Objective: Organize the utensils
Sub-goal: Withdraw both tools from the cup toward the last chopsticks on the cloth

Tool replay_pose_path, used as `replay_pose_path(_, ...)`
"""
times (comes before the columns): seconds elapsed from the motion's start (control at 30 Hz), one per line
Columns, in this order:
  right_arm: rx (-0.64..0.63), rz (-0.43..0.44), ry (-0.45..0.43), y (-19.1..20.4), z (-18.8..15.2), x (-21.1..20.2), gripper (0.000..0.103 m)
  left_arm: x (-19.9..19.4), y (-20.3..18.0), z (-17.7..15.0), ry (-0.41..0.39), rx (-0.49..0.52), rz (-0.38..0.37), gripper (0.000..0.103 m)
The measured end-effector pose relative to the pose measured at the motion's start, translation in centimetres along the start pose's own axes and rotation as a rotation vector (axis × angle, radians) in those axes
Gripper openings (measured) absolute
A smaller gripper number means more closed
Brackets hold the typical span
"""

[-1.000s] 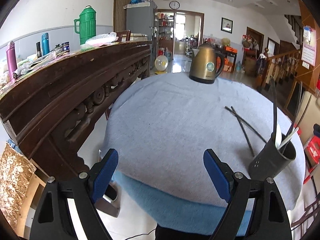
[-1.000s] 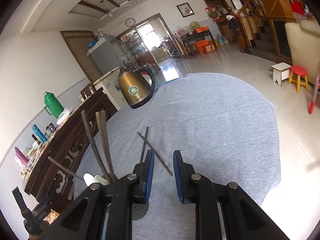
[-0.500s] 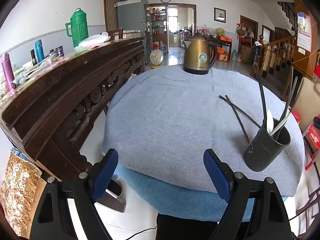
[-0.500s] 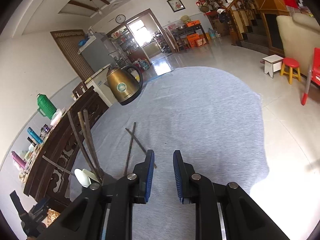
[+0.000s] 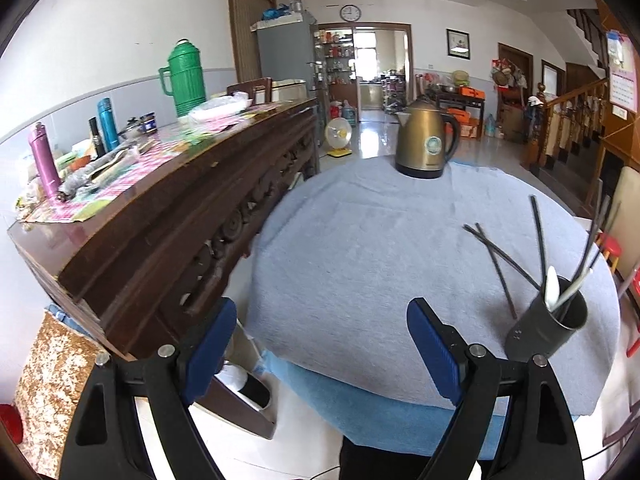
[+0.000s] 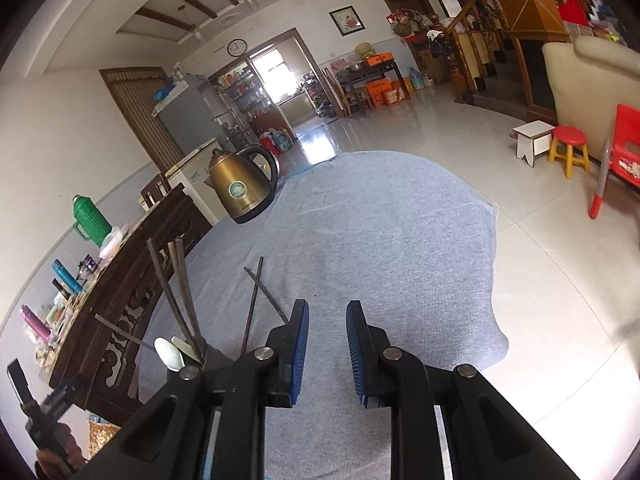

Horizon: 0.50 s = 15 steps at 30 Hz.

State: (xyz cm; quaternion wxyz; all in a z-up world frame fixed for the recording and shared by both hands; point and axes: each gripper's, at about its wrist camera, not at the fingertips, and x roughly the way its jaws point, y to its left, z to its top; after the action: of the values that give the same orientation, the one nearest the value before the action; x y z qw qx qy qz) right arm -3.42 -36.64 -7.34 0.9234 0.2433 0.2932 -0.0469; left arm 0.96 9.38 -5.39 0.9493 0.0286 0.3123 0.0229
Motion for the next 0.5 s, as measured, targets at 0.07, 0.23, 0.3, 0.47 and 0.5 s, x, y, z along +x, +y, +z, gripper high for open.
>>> replay_pose_path(0.07,-0.002,-0.001,0.009,0.3,0.0,0.3,0.021,0.3,0.4,0.2,0.015,-0.009,0.0,0.087)
replay_pose_path(0.23,0.003,-0.007,0.047,1.4,0.1,2.1,0.021,2.3,1.6,0.2,0.078,-0.043,0.003,0.087)
replay_pose_path(0.3,-0.013,-0.013,0.062,2.2,0.0,3.2,0.021,3.1,1.9,0.0,0.103,-0.053,0.009,0.087)
replay_pose_path(0.47,-0.02,-0.007,0.098,3.9,-0.2,5.9,0.021,4.8,2.8,0.1,0.14,-0.074,0.012,0.087)
replay_pose_path(0.5,-0.026,-0.01,0.105,4.4,-0.2,6.4,0.021,5.0,2.9,0.1,0.146,-0.076,0.013,0.087)
